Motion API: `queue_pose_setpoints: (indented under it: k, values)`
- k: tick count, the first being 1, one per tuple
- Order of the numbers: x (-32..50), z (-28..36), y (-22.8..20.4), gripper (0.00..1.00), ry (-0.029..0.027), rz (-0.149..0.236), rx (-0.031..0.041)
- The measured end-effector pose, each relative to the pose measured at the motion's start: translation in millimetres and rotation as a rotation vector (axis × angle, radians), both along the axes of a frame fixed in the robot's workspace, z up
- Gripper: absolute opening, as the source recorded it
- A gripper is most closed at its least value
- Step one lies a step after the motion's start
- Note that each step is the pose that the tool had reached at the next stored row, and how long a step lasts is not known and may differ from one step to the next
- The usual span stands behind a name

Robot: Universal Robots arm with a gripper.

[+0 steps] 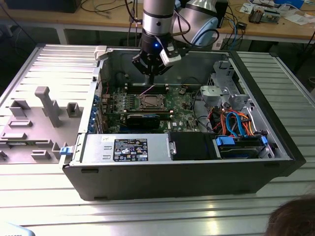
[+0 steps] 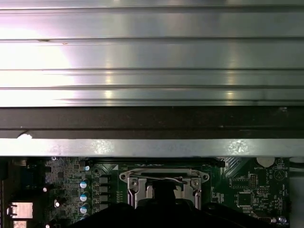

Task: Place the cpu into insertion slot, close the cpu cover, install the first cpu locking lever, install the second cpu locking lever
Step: 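Install the first cpu locking lever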

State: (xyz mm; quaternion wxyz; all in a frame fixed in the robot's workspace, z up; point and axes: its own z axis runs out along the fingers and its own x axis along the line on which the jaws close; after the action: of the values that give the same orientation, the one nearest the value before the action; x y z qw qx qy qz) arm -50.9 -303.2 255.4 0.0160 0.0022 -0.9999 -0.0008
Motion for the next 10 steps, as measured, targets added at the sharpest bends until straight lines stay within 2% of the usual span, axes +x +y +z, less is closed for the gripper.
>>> queue_pose_setpoints:
  k: [10]
  values:
    - [4.7,-0.4,0.0,0.11,0.0,0.0,0.0]
